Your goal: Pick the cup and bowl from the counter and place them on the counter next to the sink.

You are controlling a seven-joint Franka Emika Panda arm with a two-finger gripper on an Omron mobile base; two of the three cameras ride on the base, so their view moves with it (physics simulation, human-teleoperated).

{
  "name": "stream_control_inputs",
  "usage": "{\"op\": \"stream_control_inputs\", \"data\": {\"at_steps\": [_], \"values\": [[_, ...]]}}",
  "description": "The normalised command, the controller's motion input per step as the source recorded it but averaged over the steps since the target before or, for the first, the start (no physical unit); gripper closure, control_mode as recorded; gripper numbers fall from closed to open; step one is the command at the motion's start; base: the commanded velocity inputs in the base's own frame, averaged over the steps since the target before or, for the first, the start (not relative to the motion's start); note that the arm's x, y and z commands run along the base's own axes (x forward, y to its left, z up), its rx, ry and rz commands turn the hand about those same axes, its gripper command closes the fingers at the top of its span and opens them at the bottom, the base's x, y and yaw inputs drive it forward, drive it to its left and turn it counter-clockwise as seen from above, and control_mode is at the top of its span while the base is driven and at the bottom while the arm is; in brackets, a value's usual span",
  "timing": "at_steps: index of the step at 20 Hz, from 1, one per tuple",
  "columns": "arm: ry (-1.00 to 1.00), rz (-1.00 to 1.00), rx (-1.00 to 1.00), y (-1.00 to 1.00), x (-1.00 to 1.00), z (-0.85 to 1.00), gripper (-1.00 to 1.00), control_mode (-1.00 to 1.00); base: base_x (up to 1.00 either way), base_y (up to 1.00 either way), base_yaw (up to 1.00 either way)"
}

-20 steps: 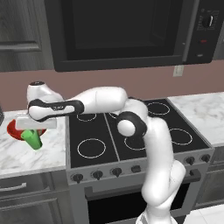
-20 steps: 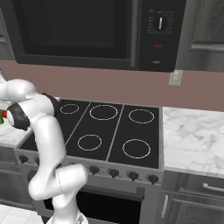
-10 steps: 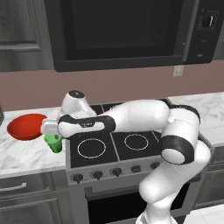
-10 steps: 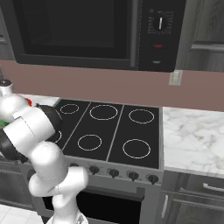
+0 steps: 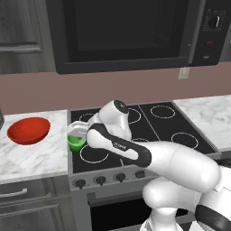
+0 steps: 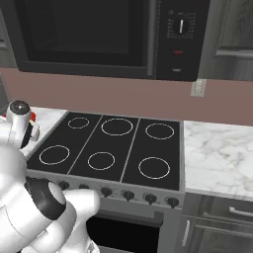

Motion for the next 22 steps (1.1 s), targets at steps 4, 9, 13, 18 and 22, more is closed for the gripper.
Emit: {"op": "stream_control_inputs", "data": {"at_steps": [4, 9, 13, 18, 22], "values": [[0.00, 0.01, 0.01, 0.00, 0.01, 0.09, 1.00, -1.00, 0.00, 0.00, 0.00], [0.22, 0.02, -0.03, -0.16, 0.20, 0.30, 1.00, -1.00, 0.00, 0.00, 0.00], [0.32, 0.01, 0.00, -0.43, 0.10, 0.30, 1.00, -1.00, 0.00, 0.00, 0.00], [0.32, 0.01, 0.00, -0.49, 0.00, 0.18, 1.00, -1.00, 0.00, 0.00, 0.00], [0.25, 0.00, -0.01, -0.39, 0.00, 0.09, 1.00, -1.00, 0.00, 0.00, 0.00]]}}
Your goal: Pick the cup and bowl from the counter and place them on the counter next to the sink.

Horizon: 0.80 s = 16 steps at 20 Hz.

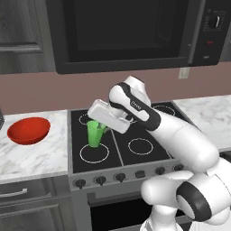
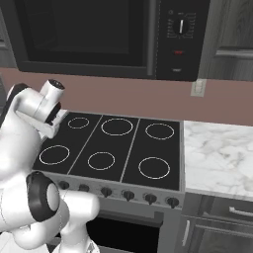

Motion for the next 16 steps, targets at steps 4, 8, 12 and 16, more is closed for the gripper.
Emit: {"op": "stream_control_inputs", "data": {"at_steps": [4, 8, 12, 16], "values": [[0.09, 0.00, -0.03, -0.26, 0.01, 0.02, 1.00, -1.00, 0.00, 0.00, 0.00], [0.00, 0.00, 0.00, -0.54, -0.08, 0.00, 1.00, -1.00, 0.00, 0.00, 0.00], [-0.04, 0.02, 0.00, -0.54, -0.49, 0.00, 1.00, -1.00, 0.00, 0.00, 0.00], [-0.15, 0.06, 0.00, -0.48, -0.67, 0.00, 1.00, -1.00, 0.00, 0.00, 0.00]]}}
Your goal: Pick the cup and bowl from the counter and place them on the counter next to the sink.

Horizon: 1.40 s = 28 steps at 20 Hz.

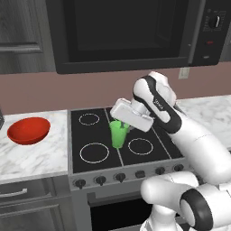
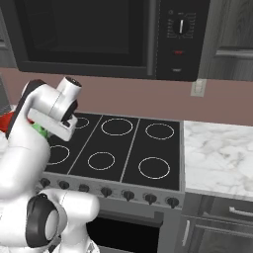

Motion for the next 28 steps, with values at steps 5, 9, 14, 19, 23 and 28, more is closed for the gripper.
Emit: {"op": "stream_control_inputs", "data": {"at_steps": [5, 9, 14, 19, 23, 28], "values": [[-0.20, 0.06, 0.00, -0.41, -0.64, 0.00, 1.00, -1.00, 0.00, 0.00, 0.00], [-0.18, 0.05, 0.00, -0.47, -0.52, 0.00, 1.00, -1.00, 0.00, 0.00, 0.00], [-0.09, 0.03, 0.00, -0.23, -0.27, 0.04, 1.00, -1.00, 0.00, 0.00, 0.00], [0.00, 0.00, 0.00, 0.00, 0.00, 0.00, 1.00, -1.00, 0.00, 0.00, 0.00], [0.00, 0.00, 0.00, 0.00, 0.00, 0.00, 1.00, -1.00, 0.00, 0.00, 0.00], [0.01, 0.00, 0.00, 0.00, 0.00, 0.00, 1.00, 1.00, -0.01, 0.00, 0.00]]}}
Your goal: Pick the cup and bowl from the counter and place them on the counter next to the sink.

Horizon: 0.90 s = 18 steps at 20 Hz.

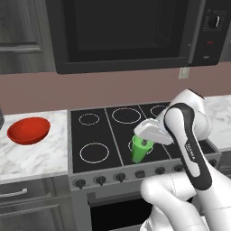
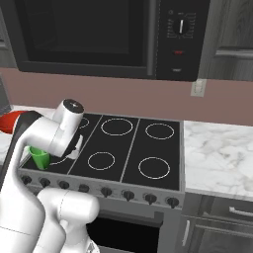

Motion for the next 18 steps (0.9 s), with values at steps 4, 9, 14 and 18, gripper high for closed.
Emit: {"op": "stream_control_inputs", "data": {"at_steps": [4, 9, 14, 18], "values": [[0.00, 0.00, 0.00, 0.00, 0.00, 0.00, 1.00, 1.00, -0.44, 0.00, 0.00], [0.00, 0.00, 0.00, 0.00, 0.00, 0.00, 1.00, 1.00, -0.96, 0.00, -0.03], [0.00, 0.00, 0.00, 0.00, 0.00, 0.00, 1.00, 1.00, -0.31, 0.00, 0.05], [0.00, 0.00, 0.00, 0.00, 0.00, 0.00, 1.00, 1.00, 0.00, -0.06, 0.47]]}}
